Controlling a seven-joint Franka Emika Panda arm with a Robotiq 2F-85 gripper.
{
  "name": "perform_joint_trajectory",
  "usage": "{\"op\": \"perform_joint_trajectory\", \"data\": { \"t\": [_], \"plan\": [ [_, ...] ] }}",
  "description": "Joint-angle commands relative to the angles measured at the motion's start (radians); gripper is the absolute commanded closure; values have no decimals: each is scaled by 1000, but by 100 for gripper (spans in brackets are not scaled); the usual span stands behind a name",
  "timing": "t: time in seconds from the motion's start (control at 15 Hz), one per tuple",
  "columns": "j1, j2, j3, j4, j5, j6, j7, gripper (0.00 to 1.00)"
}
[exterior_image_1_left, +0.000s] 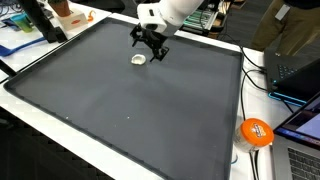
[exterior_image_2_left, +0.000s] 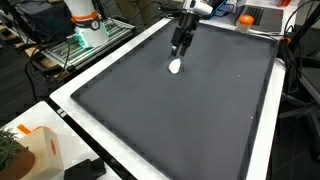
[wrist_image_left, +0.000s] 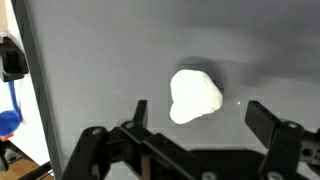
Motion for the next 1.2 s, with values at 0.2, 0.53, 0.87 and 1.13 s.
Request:
{"op": "perform_joint_trajectory", "data": {
  "t": [0.2,0.53,0.87,1.13],
  "plan": [
    [21,81,-20,66,-20,-24,-49,19],
    [20,106,-35,80,-13,-22,-66,35],
    [22,122,-35,88,4,-30,-83,82],
    [4,77,-2,65,83,12,-116,100]
  ]
}}
